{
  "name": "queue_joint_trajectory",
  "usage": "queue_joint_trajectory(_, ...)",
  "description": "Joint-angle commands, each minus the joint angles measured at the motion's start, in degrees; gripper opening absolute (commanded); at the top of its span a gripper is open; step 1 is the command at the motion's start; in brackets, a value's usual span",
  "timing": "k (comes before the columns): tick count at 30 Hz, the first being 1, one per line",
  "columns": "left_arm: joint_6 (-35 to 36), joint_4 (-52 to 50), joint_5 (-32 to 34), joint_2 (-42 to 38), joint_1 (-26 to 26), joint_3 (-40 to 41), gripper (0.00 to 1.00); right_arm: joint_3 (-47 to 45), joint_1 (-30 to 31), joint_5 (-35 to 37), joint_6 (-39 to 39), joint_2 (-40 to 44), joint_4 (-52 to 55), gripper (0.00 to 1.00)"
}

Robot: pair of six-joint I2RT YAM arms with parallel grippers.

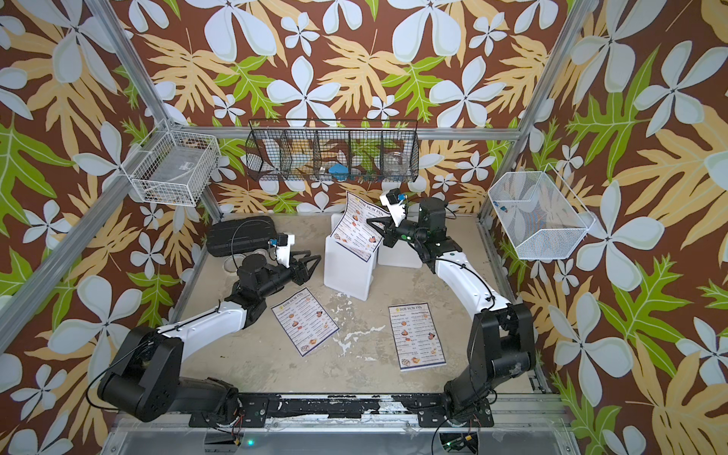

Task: Insert the menus into the narrow rack
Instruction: Insert the menu into the narrow rack.

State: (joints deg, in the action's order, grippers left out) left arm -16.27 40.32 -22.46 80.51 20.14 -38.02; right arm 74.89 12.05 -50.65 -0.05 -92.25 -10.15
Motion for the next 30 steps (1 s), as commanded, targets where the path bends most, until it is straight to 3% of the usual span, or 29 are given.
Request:
queue_joint_trajectory(1, 0.3, 0.2, 0.4, 0.4, -0.1, -1.1, 0.55, 1.5, 0.1, -1.9, -0.1, -0.9, 1.5, 0.00)
queue_joint_trajectory(5, 0.1, -0.5, 0.2, 0.4, -0.1, -2.9, 0.55, 2.6, 0.1, -4.1, 0.7, -2.2, 1.3, 0.01)
queue_joint_trajectory(9, -0.4, -0.6, -0.6, 0.1, -0.1, -3.5, 0.55, 4.0, 0.1, -4.5, 1.5, -3.7, 1.5, 0.08)
queue_joint_trajectory(18, -0.4, -0.7, -0.8, -1.2, -0.1, -2.4, 0.55, 7.3, 0.8, -5.0, 1.5, -6.3, 3.7, 0.09)
queue_joint_trajectory(27, 0.2, -5.8, -0.4, -6.5, -0.1, 1.0, 0.55, 9.9, 3.9, 2.1, -3.7, -7.9, 10.4, 0.06)
queue_joint_trajectory(30, 0.1, -7.6, 2.7, -9.7, -0.1, 3.6, 0.55, 10.5, 3.9, 2.5, -3.5, -8.5, 10.8, 0.06)
